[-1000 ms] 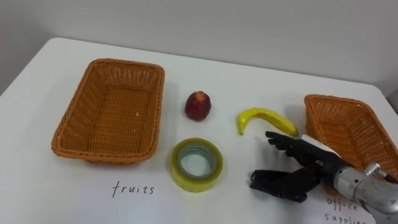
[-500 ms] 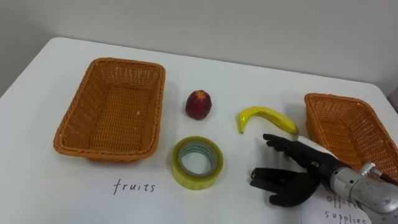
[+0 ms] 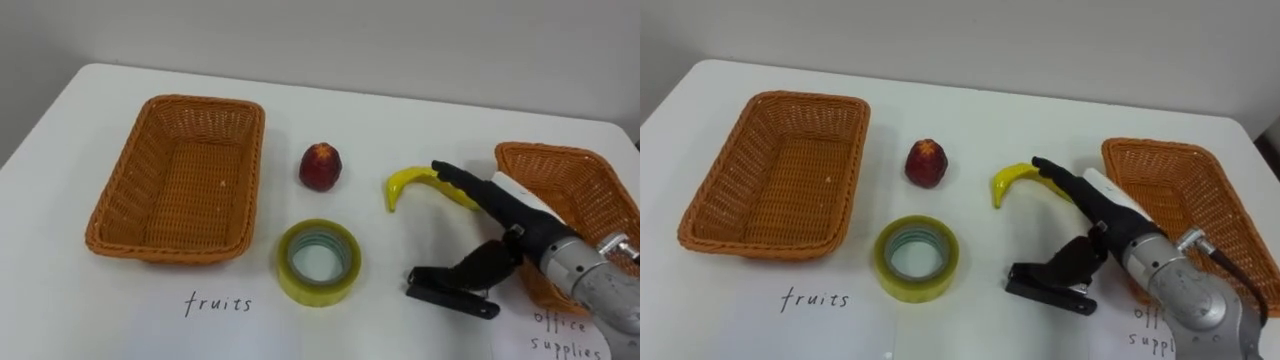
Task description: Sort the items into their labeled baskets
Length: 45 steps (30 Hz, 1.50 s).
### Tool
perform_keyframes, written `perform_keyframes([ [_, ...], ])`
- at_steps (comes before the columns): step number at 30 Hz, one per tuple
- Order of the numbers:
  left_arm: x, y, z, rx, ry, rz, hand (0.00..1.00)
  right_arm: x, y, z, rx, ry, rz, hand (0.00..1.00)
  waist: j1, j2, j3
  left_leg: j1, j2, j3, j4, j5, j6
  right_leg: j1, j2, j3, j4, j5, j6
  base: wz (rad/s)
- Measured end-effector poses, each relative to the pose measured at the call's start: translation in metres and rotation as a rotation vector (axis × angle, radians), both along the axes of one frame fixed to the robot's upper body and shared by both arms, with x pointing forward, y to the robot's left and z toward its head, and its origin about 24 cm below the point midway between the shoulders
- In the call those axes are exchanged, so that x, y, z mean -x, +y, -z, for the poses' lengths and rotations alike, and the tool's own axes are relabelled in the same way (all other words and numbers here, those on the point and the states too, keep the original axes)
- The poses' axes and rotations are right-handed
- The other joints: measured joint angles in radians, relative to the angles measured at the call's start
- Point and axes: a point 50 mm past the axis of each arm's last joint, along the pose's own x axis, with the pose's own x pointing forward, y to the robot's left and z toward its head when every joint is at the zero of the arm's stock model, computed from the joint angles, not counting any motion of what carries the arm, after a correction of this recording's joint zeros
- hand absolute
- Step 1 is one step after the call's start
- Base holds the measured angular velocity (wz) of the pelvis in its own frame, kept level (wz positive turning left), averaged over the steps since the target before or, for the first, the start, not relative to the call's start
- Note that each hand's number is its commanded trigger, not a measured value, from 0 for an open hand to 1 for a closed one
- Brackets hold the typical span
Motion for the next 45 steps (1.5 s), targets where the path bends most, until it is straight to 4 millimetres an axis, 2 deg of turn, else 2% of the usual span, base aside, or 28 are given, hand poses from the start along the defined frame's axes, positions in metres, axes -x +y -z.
perform_keyframes([
  [8, -0.001, -0.001, 0.001, 0.005, 0.009, -0.008, 0.00, 0.001, -0.003, 0.005, 0.014, 0.028, 0.009, 0.00, -0.002, -0.004, -0.0006, 0.002, 0.000, -0.001, 0.002, 0.000, 0.001, 0.004, -0.002, -0.006, 0.001, 0.000, 0.000, 0.00],
  [13, -0.002, -0.001, 0.002, 0.013, 0.012, -0.008, 0.00, 0.002, -0.006, 0.014, 0.010, 0.087, 0.013, 0.00, 0.000, -0.015, -0.0014, 0.002, 0.000, -0.001, -0.001, 0.001, 0.001, 0.003, -0.001, -0.005, 0.002, 0.000, 0.000, 0.00],
  [21, -0.004, -0.001, 0.001, 0.012, 0.004, -0.012, 0.00, 0.004, -0.008, 0.016, 0.015, 0.126, -0.003, 0.00, 0.001, -0.019, -0.0012, 0.002, 0.000, 0.000, 0.001, 0.001, 0.001, 0.003, -0.001, -0.005, 0.001, 0.000, 0.000, 0.00],
  [26, -0.005, 0.001, 0.001, 0.014, -0.004, -0.019, 0.00, 0.005, -0.010, 0.020, 0.042, 0.164, -0.003, 0.00, 0.006, -0.019, -0.0015, 0.002, 0.000, 0.000, 0.001, 0.001, 0.001, 0.000, -0.001, -0.005, 0.001, 0.000, 0.000, 0.00],
  [31, -0.009, 0.000, 0.000, 0.030, -0.018, -0.011, 0.00, 0.009, -0.015, 0.035, 0.059, 0.251, 0.015, 0.00, 0.011, -0.022, -0.0023, 0.003, 0.000, 0.000, 0.001, 0.001, 0.001, -0.007, -0.002, -0.005, 0.001, 0.000, 0.000, 0.00],
  [38, -0.014, 0.001, -0.001, 0.036, -0.035, -0.003, 0.00, 0.012, -0.016, 0.038, 0.081, 0.289, 0.007, 0.00, 0.018, -0.025, -0.0029, 0.003, 0.000, 0.001, 0.001, 0.001, 0.001, -0.011, -0.001, -0.005, 0.001, 0.000, 0.000, 0.00],
  [45, -0.014, 0.003, -0.002, 0.028, -0.033, -0.003, 0.00, 0.013, -0.015, 0.043, 0.088, 0.312, 0.004, 0.00, 0.029, -0.037, -0.0034, 0.003, 0.000, -0.001, 0.002, 0.000, 0.001, -0.005, 0.000, -0.006, 0.002, 0.000, 0.000, 0.00],
])
